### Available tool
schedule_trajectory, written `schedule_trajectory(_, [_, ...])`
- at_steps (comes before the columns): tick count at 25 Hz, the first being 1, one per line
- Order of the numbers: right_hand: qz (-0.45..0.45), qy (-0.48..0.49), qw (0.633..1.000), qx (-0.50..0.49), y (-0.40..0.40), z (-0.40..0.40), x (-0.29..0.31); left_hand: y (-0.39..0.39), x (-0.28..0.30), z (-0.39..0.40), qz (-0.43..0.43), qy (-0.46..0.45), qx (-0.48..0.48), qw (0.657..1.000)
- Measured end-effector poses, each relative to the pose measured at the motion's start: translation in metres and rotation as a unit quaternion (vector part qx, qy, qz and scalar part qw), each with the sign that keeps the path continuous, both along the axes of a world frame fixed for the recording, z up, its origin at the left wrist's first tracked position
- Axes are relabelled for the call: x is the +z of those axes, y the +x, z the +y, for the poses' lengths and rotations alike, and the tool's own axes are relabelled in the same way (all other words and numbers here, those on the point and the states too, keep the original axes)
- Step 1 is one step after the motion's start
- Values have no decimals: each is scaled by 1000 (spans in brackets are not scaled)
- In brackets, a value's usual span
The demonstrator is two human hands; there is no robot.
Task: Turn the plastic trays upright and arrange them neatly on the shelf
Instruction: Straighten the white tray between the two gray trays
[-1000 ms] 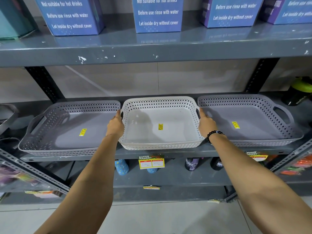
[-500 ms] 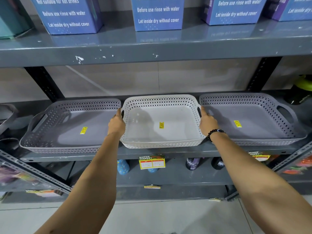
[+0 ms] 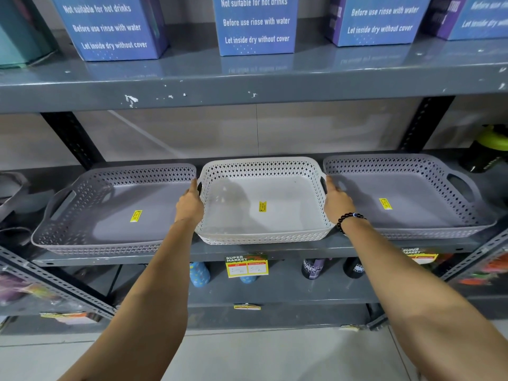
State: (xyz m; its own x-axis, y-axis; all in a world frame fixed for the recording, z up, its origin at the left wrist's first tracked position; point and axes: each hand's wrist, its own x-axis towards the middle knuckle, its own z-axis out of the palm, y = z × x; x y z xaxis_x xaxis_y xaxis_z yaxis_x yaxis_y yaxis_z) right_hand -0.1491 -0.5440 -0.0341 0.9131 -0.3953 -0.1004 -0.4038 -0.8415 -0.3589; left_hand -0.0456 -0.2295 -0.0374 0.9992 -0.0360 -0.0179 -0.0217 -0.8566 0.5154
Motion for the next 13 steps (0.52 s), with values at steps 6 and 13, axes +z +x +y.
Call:
schedule_trajectory(6, [-1,-12,1000,-2,-3,0,0,-2,0,-1,-1,-5,0,1000])
schedule_trajectory(13, [-7,-22,1000,-2,-2,-1,-1,-4,0,-2,-2,-6,7,1000])
